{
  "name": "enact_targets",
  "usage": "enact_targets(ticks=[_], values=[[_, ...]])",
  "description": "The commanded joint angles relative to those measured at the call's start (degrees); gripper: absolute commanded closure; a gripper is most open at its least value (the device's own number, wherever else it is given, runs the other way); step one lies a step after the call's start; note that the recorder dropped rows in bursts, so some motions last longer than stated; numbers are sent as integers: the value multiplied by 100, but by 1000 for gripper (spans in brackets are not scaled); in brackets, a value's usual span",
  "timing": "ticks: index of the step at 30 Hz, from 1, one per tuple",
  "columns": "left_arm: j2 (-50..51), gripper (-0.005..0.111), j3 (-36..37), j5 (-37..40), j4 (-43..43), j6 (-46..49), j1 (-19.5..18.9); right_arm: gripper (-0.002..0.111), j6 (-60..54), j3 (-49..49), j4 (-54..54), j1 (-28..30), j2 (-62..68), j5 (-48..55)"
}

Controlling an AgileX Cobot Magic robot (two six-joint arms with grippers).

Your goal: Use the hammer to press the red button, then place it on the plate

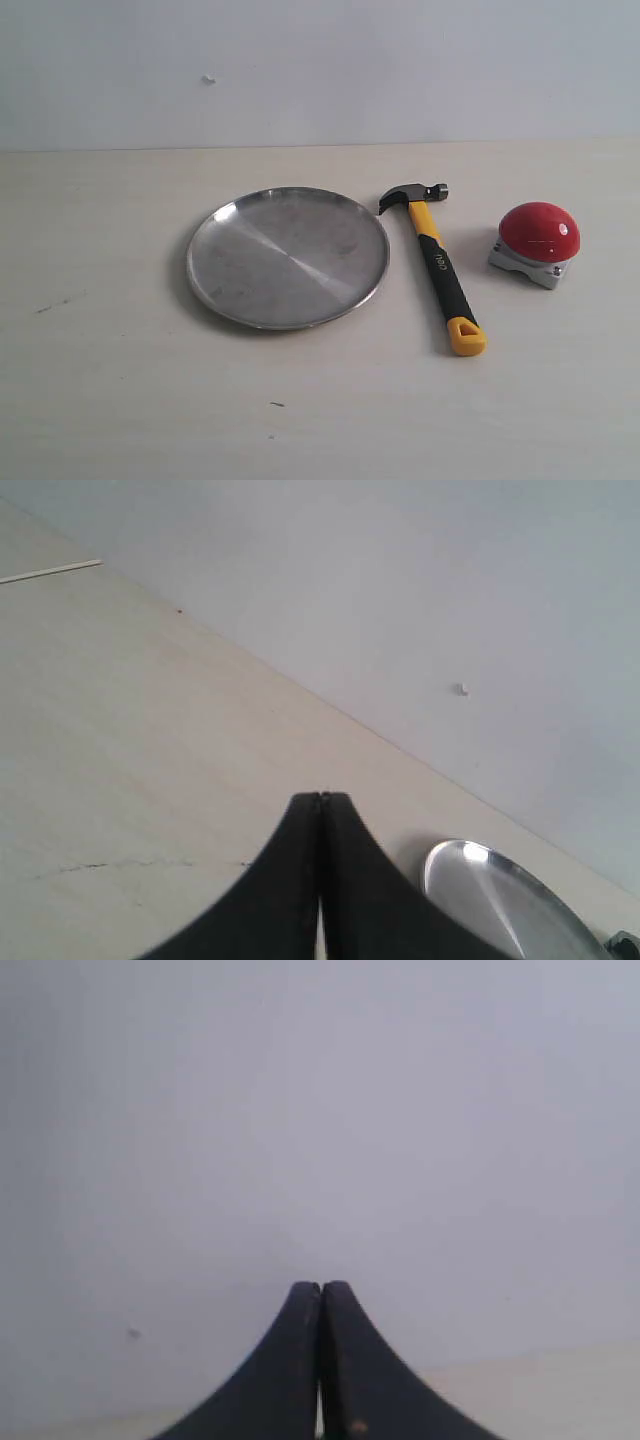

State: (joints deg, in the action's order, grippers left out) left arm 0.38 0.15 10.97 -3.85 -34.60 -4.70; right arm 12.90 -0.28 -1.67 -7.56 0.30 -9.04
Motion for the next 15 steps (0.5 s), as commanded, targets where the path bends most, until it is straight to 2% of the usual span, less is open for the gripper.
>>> enact_targets(ticks=[1,3,6,9,11,14,15], values=[[-38,107,-15,-8,2,15,23,108,1074,28,-766,33,-30,-655],[-38,107,-15,-8,2,15,23,108,1074,28,-743,33,-30,-627],[-38,107,-15,-8,2,15,23,108,964,28,-595,33,-30,26],[-38,107,-15,-8,2,15,23,108,584,28,-490,33,-30,-34],[-38,107,-15,-8,2,15,23,108,372,-439,-490,23,-27,30],[-38,107,-15,-8,2,15,23,108,270,-1220,-478,23,586,144],[-38,107,-15,-8,2,15,23,108,92,-1667,-478,23,1002,479]])
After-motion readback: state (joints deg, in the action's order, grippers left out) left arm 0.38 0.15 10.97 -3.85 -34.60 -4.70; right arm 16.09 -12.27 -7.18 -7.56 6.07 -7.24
